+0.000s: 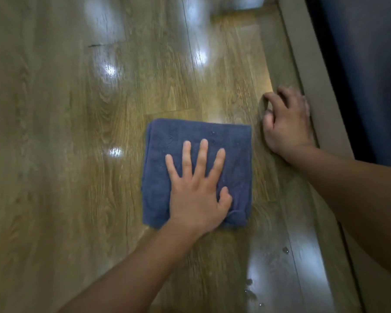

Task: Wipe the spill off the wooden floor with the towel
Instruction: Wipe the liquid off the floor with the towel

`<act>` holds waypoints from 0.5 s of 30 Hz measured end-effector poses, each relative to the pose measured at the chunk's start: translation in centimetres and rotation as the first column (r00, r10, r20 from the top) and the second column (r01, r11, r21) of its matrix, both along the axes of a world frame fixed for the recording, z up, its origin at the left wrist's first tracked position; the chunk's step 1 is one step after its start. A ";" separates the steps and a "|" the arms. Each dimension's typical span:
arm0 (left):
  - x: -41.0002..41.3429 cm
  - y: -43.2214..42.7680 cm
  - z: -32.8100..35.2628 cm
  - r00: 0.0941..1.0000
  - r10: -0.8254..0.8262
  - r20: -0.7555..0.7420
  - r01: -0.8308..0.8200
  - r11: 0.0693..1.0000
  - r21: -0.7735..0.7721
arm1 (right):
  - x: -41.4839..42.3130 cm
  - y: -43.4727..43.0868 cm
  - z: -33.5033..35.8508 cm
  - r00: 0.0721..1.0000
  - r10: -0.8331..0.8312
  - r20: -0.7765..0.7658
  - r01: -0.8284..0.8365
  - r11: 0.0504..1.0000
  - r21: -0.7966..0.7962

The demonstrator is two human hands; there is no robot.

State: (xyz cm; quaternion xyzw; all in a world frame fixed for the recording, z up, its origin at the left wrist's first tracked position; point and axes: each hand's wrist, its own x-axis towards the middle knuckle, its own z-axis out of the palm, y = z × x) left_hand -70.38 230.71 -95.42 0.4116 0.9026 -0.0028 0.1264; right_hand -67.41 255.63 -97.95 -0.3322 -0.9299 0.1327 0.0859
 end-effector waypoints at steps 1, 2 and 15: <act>0.1 -0.2 -0.3 0.999 -0.040 -0.015 0.039 0.999 -0.025 | -0.1 0.0 -0.2 1.000 0.009 -0.020 -0.009 1.000 0.001; -0.4 0.1 -0.4 0.998 -0.064 -0.028 0.063 0.997 -0.031 | -0.2 0.0 -0.3 0.999 0.017 -0.041 -0.017 1.000 -0.001; -18.5 20.8 -0.7 0.971 0.236 -0.048 -0.237 0.971 -0.014 | 0.2 -0.1 -0.8 0.990 0.026 -0.140 -0.024 1.000 0.016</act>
